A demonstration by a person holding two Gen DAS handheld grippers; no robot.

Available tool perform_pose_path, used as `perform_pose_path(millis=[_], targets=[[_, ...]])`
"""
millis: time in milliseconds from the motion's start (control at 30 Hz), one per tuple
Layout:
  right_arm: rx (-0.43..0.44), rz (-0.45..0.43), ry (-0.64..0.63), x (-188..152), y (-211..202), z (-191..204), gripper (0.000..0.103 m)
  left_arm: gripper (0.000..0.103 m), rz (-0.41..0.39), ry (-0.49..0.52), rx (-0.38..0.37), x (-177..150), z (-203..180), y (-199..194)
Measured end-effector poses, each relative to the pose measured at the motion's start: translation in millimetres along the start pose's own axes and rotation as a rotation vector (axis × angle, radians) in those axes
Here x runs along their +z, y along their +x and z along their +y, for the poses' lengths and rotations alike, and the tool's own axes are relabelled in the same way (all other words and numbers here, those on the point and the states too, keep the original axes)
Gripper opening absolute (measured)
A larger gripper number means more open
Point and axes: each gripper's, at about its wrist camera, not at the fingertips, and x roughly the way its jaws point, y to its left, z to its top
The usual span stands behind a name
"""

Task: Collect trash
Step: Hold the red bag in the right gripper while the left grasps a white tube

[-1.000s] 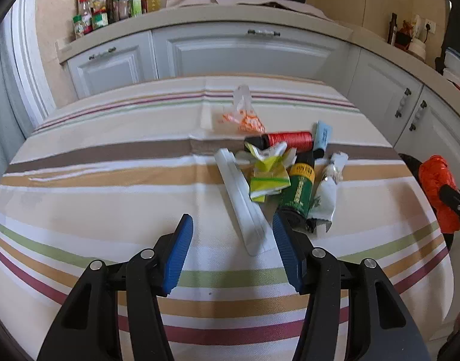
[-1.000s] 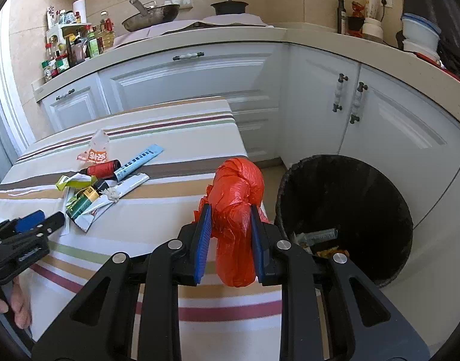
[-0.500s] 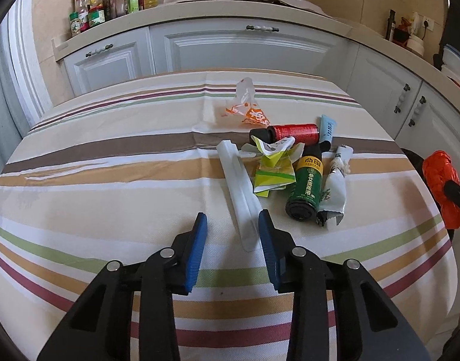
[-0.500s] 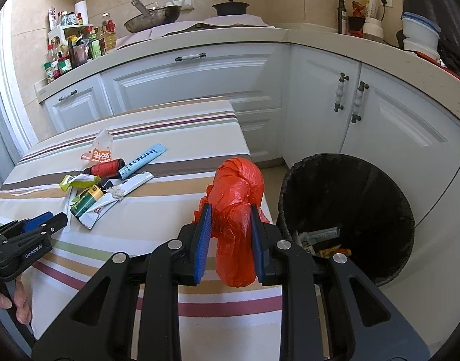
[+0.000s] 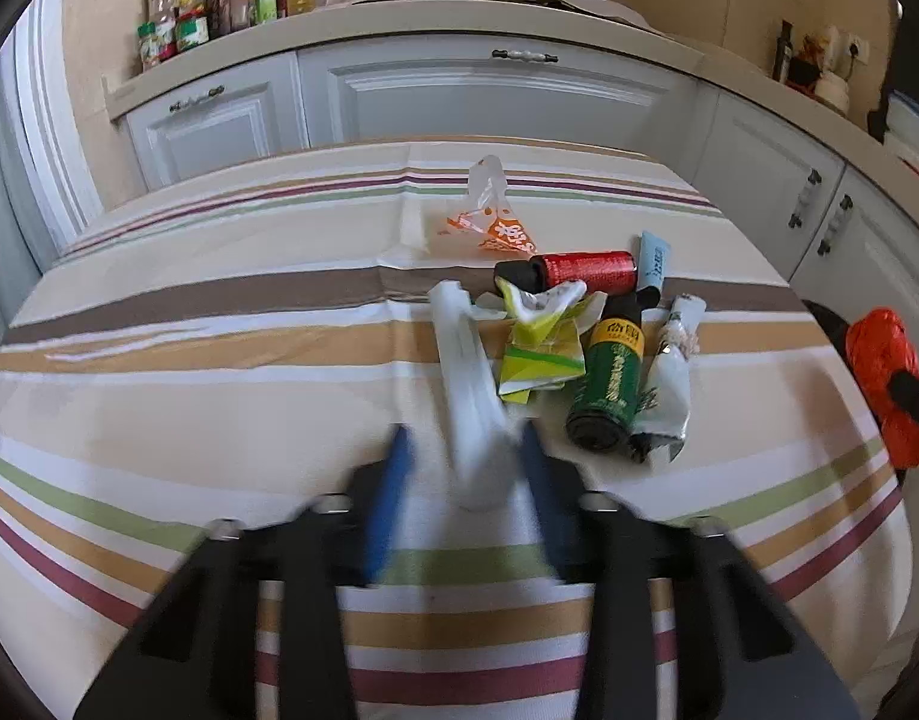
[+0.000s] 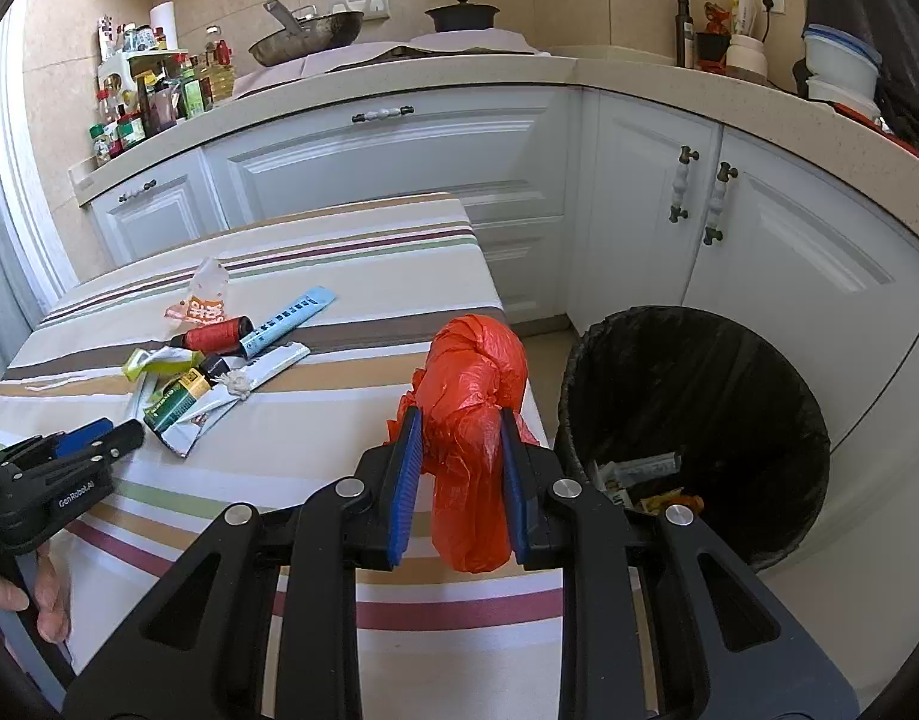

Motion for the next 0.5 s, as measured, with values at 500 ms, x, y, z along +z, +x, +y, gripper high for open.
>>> perform_pose_path(millis=[500], targets=[[0.017,-0.022,-0.013,0.4,-7.1,2.3,0.024,0.014,-0.052,0.002,-0.017,-5.6,17.0,-21.4]])
